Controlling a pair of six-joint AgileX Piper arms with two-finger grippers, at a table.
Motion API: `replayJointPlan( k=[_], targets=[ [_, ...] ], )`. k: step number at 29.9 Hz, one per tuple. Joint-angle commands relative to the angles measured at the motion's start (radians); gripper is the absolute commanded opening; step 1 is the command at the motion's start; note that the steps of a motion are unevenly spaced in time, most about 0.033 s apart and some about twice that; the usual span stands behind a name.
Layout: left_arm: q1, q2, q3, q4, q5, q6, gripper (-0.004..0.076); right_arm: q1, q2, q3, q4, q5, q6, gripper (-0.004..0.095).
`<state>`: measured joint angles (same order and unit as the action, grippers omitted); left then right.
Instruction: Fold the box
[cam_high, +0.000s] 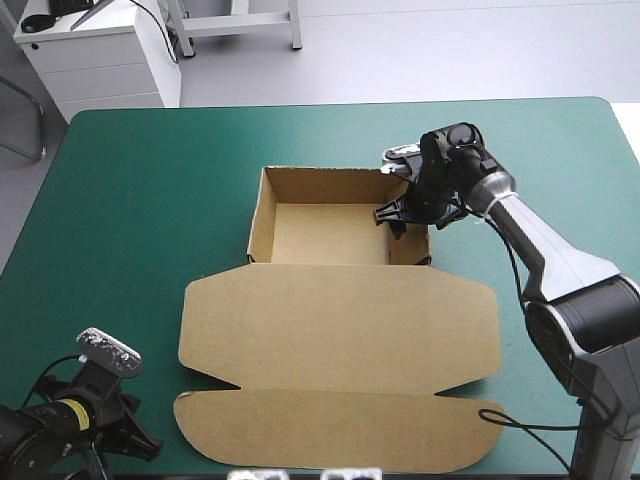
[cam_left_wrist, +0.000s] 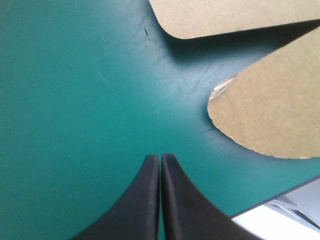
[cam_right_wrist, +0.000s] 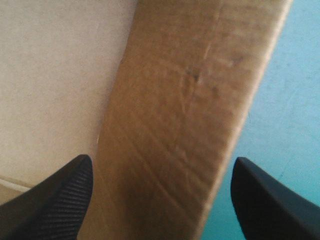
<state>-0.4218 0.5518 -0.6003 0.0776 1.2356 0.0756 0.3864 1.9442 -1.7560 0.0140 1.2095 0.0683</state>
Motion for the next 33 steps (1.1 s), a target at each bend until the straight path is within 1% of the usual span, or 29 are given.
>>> replayJointPlan(
  k=[1, 3, 5, 7, 12, 15, 19, 22, 24, 29, 33],
  targets=[
    [-0.002, 0.007, -0.022, -0.004, -0.035, -0.01, -0.0008, -0.015, -0.034, -0.024, 0.016, -0.028, 0.008, 0.0695],
    [-0.002, 0.007, -0.022, -0.004, -0.035, -0.01, -0.0008, -0.015, -0.025, -0.024, 0.018, -0.031, 0.008, 0.0673],
    [-0.002, 0.007, -0.022, -0.004, -0.035, -0.01, -0.0008, -0.015, -0.019, -0.024, 0.017, -0.032, 0.008, 0.0625],
    [-0.002, 0.007, -0.022, -0.004, -0.035, -0.01, -0.0008, -0.015, -0.016, -0.024, 0.014, -0.032, 0.008, 0.0519],
    [-0.002, 0.007, -0.022, -0.004, -0.04, -0.01, -0.0008, -0.015, -0.016, -0.024, 0.014, -0.032, 0.002, 0.0147],
    [-0.002, 0.007, -0.022, -0.004, -0.066, -0.01, -0.0008, -0.015, -0.016, -0.024, 0.012, -0.036, -0.029, -0.0021],
    [-0.002, 0.007, -0.022, -0.004, -0.072, -0.01, -0.0008, -0.015, -0.016, -0.036, -0.036, -0.048, -0.068, -0.0019],
    [-0.002, 0.007, -0.022, -0.004, -0.068, -0.01, -0.0008, -0.018, -0.016, -0.075, -0.145, -0.05, -0.082, -0.0019],
    [-0.002, 0.007, -0.022, -0.004, -0.066, -0.01, -0.0008, -0.038, -0.016, -0.106, -0.192, -0.054, -0.084, -0.0019],
    [-0.002, 0.007, -0.022, -0.004, -0.066, -0.01, -0.0008, -0.173, -0.016, -0.188, -0.174, -0.085, -0.095, -0.0019],
    [-0.002, 0.007, -0.022, -0.004, -0.055, -0.01, -0.0008, -0.327, -0.016, -0.216, -0.174, -0.102, -0.122, -0.0019]
  ],
)
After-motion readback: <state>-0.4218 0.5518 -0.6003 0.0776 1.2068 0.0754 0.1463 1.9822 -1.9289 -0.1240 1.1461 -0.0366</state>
